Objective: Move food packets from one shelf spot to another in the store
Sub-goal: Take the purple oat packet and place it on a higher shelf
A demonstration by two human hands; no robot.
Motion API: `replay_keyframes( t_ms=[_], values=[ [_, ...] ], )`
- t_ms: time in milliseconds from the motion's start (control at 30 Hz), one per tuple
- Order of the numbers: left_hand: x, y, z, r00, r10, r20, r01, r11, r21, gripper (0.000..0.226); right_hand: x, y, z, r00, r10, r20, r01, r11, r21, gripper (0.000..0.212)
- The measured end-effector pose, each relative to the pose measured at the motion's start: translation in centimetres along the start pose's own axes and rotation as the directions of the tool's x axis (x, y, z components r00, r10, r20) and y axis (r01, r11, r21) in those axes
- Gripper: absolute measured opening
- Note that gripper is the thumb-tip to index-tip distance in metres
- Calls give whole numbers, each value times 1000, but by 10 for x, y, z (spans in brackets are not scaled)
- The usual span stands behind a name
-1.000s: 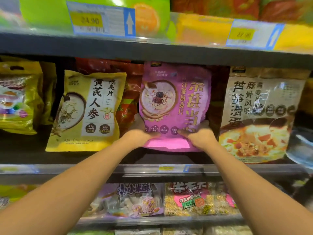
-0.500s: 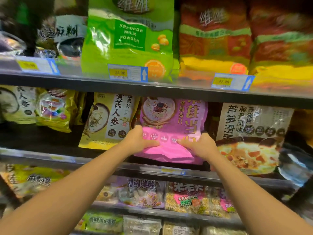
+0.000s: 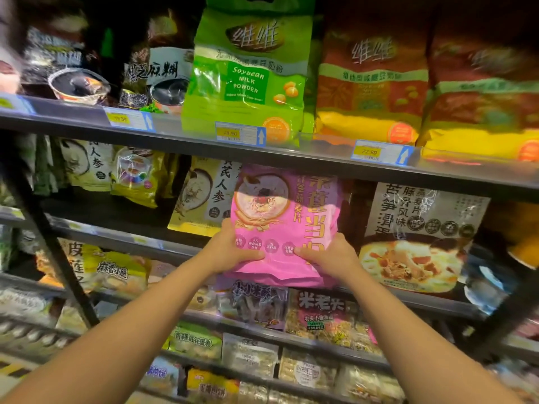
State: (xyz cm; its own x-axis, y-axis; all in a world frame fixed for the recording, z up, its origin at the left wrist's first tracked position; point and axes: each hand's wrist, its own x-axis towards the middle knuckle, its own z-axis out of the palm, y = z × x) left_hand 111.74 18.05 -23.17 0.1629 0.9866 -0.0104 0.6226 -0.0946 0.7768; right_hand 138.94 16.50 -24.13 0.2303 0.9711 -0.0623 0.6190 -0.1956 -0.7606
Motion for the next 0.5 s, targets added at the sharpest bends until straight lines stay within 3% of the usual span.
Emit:
replay_keyframes(
  t_ms=[200, 400, 500],
  values=[
    [-28, -22, -31, 999, 43, -9, -44, 998, -46, 106, -32, -29, 24, 1000, -5, 18, 5, 1000, 10, 97],
    [-62, -58, -80, 998, 70, -3, -70, 995, -76, 115, -70, -72, 64, 997, -62, 46, 62, 998, -1, 57],
    [-80, -78, -106, 998, 61, -32, -62, 997, -45, 110, -87, -93, 88, 996, -63, 61, 61, 998, 32, 62]
  ],
)
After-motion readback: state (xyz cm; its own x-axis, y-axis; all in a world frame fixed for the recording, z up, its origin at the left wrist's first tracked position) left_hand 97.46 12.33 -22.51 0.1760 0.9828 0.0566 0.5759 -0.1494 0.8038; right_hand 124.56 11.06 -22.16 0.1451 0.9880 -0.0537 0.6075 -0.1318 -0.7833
